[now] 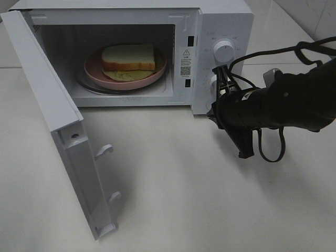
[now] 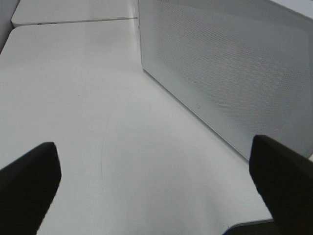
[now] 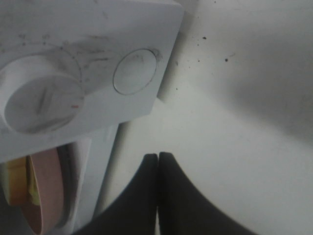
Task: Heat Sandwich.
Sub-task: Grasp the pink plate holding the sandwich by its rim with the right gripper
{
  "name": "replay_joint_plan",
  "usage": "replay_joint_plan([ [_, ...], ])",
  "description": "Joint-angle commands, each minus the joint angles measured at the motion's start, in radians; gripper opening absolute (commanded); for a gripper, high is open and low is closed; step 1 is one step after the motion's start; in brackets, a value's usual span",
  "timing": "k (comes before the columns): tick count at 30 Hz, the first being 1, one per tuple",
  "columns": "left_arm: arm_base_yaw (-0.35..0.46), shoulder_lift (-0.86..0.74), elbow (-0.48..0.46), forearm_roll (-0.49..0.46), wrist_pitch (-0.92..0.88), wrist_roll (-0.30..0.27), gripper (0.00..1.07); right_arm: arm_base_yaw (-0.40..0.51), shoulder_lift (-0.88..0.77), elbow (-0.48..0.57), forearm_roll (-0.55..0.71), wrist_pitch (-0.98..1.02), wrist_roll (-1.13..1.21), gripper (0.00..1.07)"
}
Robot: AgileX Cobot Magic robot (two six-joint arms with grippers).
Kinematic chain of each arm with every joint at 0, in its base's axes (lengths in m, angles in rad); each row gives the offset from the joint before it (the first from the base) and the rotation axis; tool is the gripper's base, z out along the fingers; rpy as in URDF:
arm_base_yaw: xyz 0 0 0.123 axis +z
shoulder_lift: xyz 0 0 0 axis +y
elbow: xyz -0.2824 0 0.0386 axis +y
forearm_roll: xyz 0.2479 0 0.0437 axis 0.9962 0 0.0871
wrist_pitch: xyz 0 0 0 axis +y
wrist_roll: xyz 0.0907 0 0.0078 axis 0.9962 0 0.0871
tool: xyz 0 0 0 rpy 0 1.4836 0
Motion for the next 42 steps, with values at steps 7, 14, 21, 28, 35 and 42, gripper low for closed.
replay_joint_plan([
  [7,0.003,-0.027,0.003,-0.001,-0.012,-0.006,1.04,-0.002,-0.103,0.002,-0.015,0.214,-0.284,0.03],
  [14,0.003,-0.027,0.003,-0.001,-0.012,-0.006,1.04,-0.002,-0.176,0.002,-0.022,0.365,-0.482,0.04],
  [21,0.003,-0.027,0.003,-0.001,-0.012,-0.006,1.04,-0.004,-0.234,-0.018,-0.124,0.539,-0.570,0.05],
  [28,0.003,-0.027,0.003,-0.001,-0.012,-0.006,1.04,-0.004,-0.236,-0.122,-0.210,0.787,-0.749,0.06],
  [35,0.003,-0.027,0.003,-0.001,-0.012,-0.006,1.04,-0.004,-0.236,-0.223,-0.223,1.008,-1.079,0.08],
  [42,0.003,-0.027,0.003,-0.001,-0.012,-0.006,1.04,-0.004,-0.236,-0.258,-0.225,1.118,-1.436,0.09],
])
